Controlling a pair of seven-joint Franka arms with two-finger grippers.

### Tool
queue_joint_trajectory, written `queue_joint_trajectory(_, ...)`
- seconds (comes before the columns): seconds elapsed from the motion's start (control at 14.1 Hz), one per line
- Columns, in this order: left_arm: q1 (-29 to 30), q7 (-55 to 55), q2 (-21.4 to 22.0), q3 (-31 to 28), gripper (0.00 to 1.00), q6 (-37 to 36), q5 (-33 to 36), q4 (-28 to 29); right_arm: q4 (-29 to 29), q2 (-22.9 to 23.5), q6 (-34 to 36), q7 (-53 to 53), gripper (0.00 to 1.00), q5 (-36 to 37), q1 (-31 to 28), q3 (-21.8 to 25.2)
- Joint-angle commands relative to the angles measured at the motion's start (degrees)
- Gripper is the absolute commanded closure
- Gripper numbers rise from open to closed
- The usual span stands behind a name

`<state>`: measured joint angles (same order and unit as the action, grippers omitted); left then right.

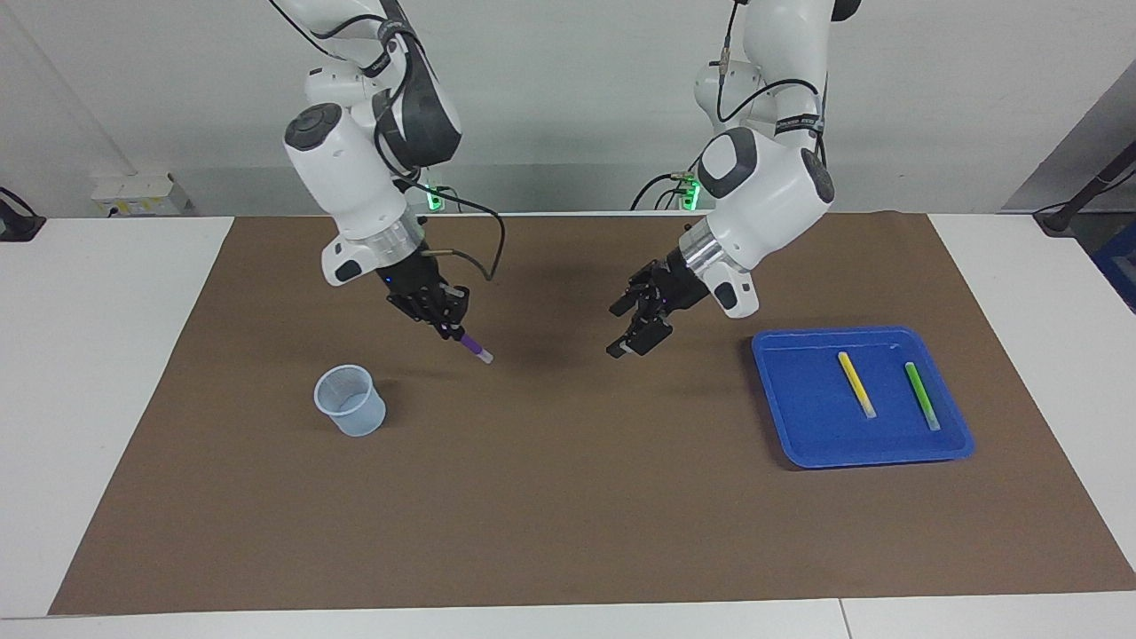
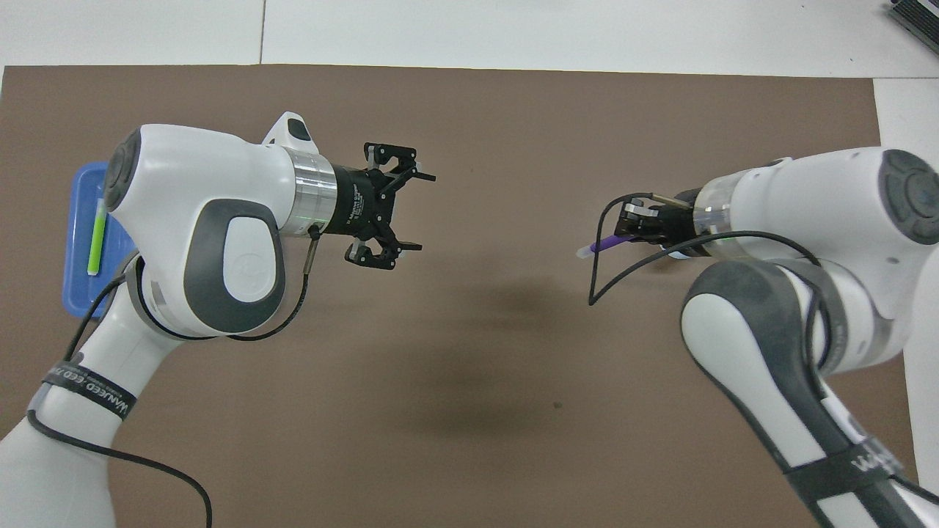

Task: Transfer and insert pens with both arms
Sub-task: 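Carry the purple pen to the white cup while the left gripper withdraws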

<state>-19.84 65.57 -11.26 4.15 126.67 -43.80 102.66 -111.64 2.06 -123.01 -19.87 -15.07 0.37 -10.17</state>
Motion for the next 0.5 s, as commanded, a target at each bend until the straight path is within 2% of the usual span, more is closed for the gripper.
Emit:
queue_joint_trajectory(0.0,4.62,-12.01,1.94,-0.02,0.04,-4.40,-0.24,1.76,0.10,-1.26,4.61,10.78,1.00,4.15,-6.41,-0.73)
queue_joint_trajectory(0.07,6.03,-15.09,1.94,-0.02,0.05,-4.85,0.81,1.84,0.97,-1.26,6.28,13.26,1.00,5.30,-8.09,-0.73)
queue_joint_trajectory(0.21,6.48,-22.46,1.85,0.07,0.07,-4.94,10.00,1.84,3.69,-1.18,10.58,14.33,1.00,5.58,-9.94,-0.73)
queue_joint_trajectory(0.43,5.43,-24.52,1.94,0.07,0.08,-5.46,22.65,1.93,5.73,-1.09,12.71,15.03,1.00,7.58,-10.30,-0.73)
